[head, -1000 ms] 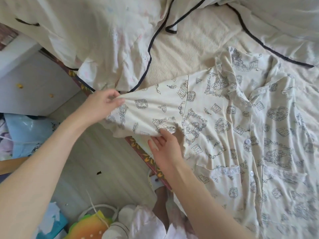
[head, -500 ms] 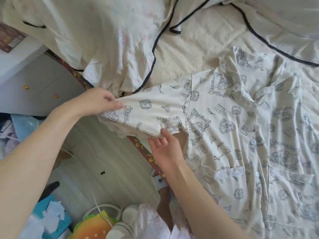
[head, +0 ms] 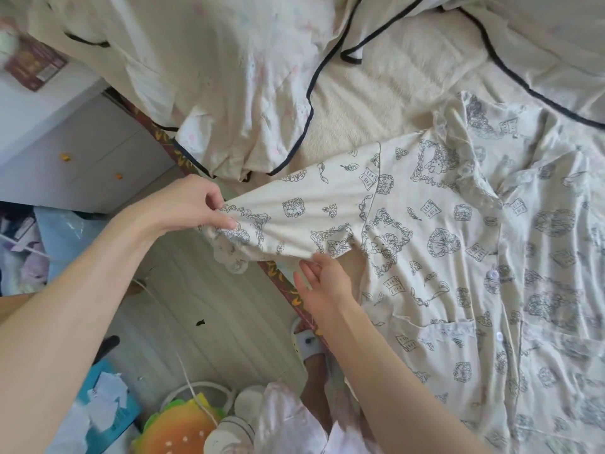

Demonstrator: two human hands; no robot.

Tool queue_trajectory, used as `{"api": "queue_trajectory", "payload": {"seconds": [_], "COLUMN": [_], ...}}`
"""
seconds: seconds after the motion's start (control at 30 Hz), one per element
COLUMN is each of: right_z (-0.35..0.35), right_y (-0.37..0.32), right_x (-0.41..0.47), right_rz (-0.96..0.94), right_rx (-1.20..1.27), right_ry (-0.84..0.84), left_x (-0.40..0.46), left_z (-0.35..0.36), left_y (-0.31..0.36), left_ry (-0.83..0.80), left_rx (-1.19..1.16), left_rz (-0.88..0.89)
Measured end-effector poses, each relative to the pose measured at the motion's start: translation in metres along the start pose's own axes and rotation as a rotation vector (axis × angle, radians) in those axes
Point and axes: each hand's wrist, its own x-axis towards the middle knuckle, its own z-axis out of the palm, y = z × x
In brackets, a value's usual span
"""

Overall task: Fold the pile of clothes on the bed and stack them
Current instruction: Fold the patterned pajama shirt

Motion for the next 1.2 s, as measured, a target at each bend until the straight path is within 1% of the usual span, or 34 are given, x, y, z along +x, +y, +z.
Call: {"api": "queue_trajectory", "payload": {"seconds": [0.07,0.1,0.27,0.33,0.37,0.43,0.5,0.6,0.63,0.7,0.77,0.83,0.97,1.03,1.13,1.2], "right_z": [-0.004,-0.007,-0.020,-0.023,-0.024,-0.026,-0.029,-0.028,-0.026,-0.023,-0.021,-0.019,-0.017,-0.016,-0.017,-0.016], "right_y": [0.000,0.000,0.001,0.001,0.002,0.001,0.002,0.002,0.001,0.002,0.005,0.008,0.022,0.024,0.027,0.029], "right_x": [-0.001,-0.002,-0.005,-0.005,-0.005,-0.004,-0.003,0.000,-0.001,-0.002,-0.005,-0.006,-0.005,-0.006,-0.005,-0.004], "right_rz": [-0.014,-0.009,0.048,0.044,0.036,0.007,-0.010,-0.062,-0.038,-0.034,-0.073,-0.038,-0.111,-0.121,-0.144,-0.149], "right_rx": [0.089,0.126,0.318,0.344,0.334,0.336,0.348,0.269,0.287,0.179,0.065,0.008,-0.036,-0.024,-0.044,-0.060], "right_ry": [-0.012,-0.027,-0.172,-0.195,-0.205,-0.200,-0.194,-0.180,-0.144,-0.155,-0.209,-0.253,-0.209,-0.245,-0.267,-0.278], "left_x": [0.002,0.002,0.003,0.003,0.003,0.005,0.007,0.007,0.007,0.006,0.005,0.004,0.004,0.003,-0.002,-0.004], "left_z": [-0.001,-0.002,-0.011,-0.014,-0.014,-0.012,-0.008,-0.004,-0.004,-0.003,-0.003,-0.003,0.000,0.002,0.008,0.012], "left_y": [0.002,0.003,-0.003,-0.009,-0.012,-0.015,-0.015,-0.014,-0.014,-0.015,-0.018,-0.021,-0.027,-0.034,-0.046,-0.053], "left_ry": [0.016,-0.005,-0.297,-0.376,-0.372,-0.284,-0.195,-0.101,-0.077,-0.037,-0.028,-0.045,-0.036,-0.015,0.025,0.084], "left_rx": [-0.047,-0.083,-0.321,-0.353,-0.322,-0.211,-0.155,-0.194,-0.210,-0.167,-0.063,0.038,0.180,0.174,0.031,-0.021], "left_rz": [-0.012,-0.012,-0.020,-0.047,-0.048,-0.027,-0.003,0.067,0.101,0.156,0.174,0.151,0.094,0.081,0.114,0.113]}}
